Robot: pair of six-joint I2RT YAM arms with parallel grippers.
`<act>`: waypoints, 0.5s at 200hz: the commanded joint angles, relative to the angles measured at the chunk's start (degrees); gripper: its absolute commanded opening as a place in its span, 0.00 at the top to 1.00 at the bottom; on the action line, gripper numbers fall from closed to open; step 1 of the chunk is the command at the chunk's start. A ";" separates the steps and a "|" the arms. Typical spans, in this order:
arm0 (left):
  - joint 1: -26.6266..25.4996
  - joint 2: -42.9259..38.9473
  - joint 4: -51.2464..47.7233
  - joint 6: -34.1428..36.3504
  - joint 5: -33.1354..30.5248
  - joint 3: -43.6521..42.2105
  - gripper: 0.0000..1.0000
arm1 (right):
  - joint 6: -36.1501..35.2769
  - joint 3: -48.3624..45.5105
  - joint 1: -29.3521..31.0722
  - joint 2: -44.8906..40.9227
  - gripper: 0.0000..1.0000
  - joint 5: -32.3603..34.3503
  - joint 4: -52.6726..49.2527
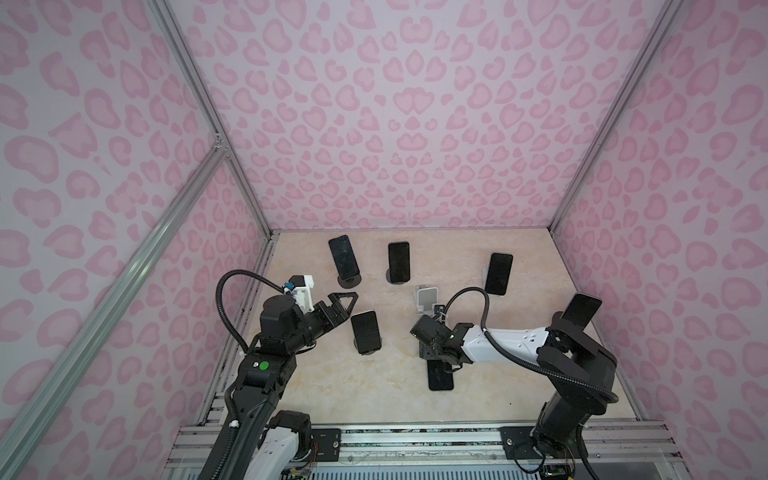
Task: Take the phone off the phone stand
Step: 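Lower the held phone flat onto the table and open right gripper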
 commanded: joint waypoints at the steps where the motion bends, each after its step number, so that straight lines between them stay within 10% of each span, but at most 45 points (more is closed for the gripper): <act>1: 0.06 -0.53 -0.24 -0.44 -0.51 0.03 0.01 | 0.33 -0.93 0.15 0.33 0.23 -0.54 1.76; 100: 0.07 -2.48 -1.04 -1.84 -1.79 0.30 0.01 | -3.63 1.47 0.15 -4.97 0.15 -0.77 -2.55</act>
